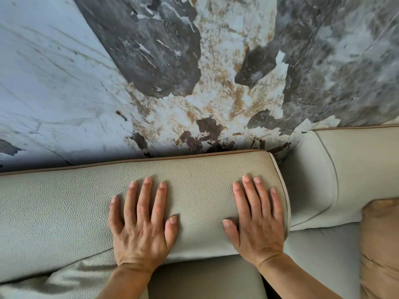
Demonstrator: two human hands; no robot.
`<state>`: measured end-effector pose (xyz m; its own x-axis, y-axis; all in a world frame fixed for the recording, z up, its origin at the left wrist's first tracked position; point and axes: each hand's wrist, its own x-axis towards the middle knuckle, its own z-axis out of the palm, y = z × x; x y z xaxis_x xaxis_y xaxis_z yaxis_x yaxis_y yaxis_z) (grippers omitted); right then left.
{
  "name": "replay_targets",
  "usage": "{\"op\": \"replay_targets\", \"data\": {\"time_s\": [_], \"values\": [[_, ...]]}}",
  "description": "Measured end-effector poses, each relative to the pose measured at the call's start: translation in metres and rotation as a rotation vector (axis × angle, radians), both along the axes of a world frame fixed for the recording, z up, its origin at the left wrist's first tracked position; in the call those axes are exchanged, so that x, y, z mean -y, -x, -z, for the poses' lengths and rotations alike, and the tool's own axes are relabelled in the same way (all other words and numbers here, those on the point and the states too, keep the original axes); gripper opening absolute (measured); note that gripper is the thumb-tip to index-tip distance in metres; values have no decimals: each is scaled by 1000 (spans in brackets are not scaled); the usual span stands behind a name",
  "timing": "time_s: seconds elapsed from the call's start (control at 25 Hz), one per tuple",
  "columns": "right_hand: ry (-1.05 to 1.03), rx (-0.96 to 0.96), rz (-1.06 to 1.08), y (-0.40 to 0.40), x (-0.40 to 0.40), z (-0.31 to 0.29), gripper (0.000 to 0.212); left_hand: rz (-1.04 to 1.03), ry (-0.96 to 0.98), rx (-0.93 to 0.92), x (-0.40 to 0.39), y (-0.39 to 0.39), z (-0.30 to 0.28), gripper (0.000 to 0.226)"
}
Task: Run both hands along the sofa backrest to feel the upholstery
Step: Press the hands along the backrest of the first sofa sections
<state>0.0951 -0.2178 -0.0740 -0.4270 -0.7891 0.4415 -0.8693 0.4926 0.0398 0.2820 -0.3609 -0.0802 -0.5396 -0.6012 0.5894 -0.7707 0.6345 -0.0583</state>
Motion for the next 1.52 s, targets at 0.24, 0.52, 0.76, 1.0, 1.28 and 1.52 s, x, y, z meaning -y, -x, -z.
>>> {"op": "replay_targets", "data": {"time_s": [0.24, 0.52, 0.76, 1.0, 1.28, 1.52], "values": [[33, -31, -13, 13, 22, 4, 69, -11, 12, -22, 17, 12, 3, 63], [72, -73, -19, 28, 40, 10, 70, -19, 20, -20, 30, 22, 5, 63], [79, -91, -26, 28, 42, 10, 69, -24, 11, -8, 32, 23, 8, 64], [101, -91, -42, 30, 41, 14, 70, -14, 36, -17, 33, 25, 4, 63], [-20, 36, -75, 24, 32, -7, 71, 4, -210, 30, 22, 19, -19, 63], [-133, 173, -71, 2, 1, -39, 67, -65, -361, 114, -29, -12, -62, 66]]}}
